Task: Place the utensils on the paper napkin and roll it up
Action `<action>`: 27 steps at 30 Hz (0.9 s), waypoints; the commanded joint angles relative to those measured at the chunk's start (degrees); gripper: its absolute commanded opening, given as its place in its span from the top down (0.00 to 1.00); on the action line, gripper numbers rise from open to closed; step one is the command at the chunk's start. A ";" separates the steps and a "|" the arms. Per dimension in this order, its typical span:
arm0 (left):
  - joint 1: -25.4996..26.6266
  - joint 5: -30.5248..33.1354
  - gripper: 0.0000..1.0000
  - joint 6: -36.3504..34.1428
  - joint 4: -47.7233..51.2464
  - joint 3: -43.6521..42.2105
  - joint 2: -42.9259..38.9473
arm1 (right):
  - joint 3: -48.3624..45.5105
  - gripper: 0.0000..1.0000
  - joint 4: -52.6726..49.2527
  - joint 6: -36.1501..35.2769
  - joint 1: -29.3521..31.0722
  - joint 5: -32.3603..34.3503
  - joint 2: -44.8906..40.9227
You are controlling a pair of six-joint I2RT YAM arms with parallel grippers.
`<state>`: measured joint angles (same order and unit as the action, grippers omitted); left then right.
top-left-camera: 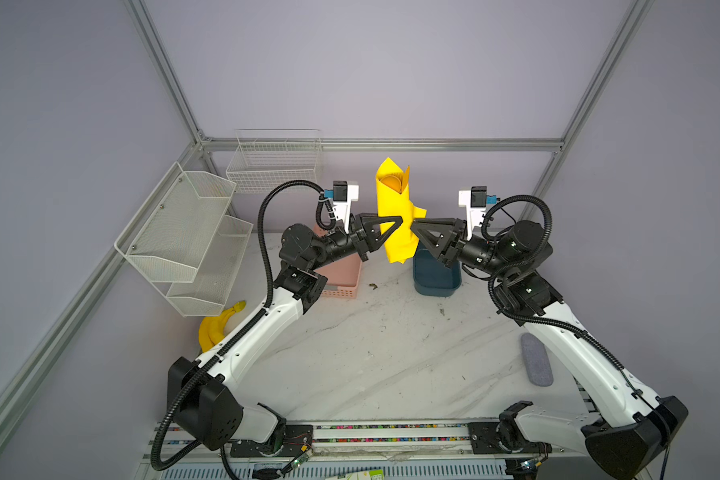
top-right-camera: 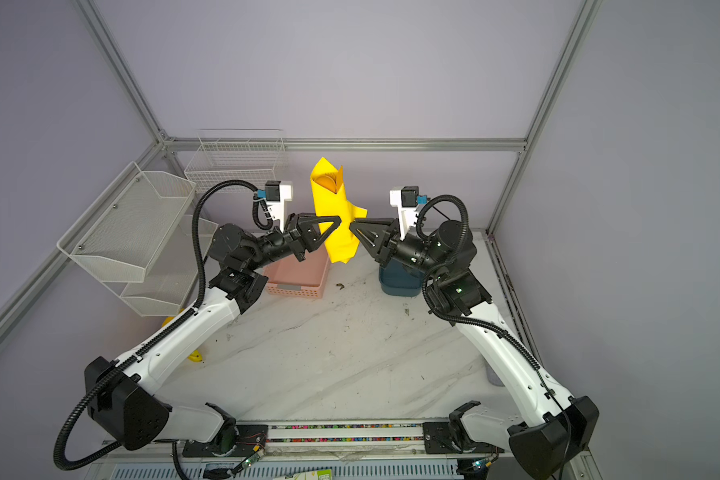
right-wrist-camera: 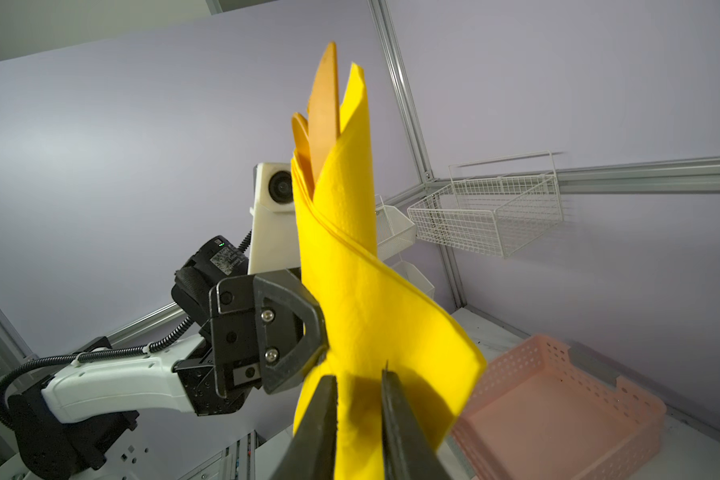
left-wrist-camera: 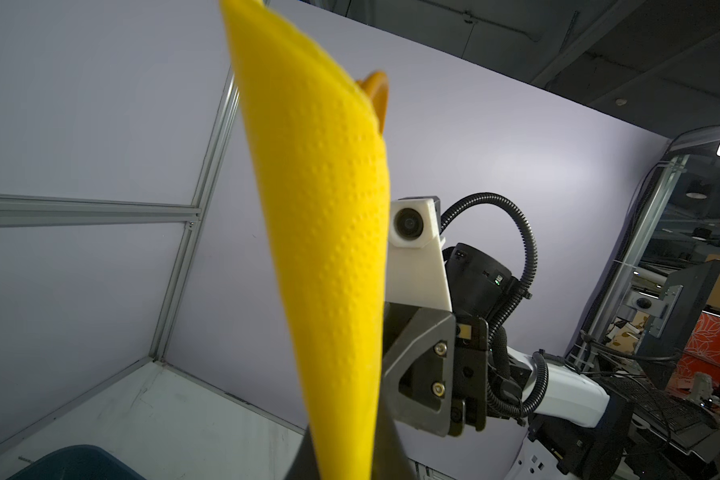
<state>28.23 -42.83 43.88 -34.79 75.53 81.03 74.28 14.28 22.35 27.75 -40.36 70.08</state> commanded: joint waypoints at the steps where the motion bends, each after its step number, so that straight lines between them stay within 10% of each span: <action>1: -0.37 0.78 0.91 -0.81 -2.59 2.61 -1.58 | 1.00 0.75 -0.55 -0.09 -0.14 -2.70 -0.47; 27: -0.37 1.07 0.91 -0.11 -3.51 3.78 -1.09 | -1.77 0.84 -6.87 -2.11 -0.12 -3.53 -1.33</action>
<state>28.14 -42.72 43.90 -35.05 75.53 81.03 72.99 8.82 21.26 27.75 -43.38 70.04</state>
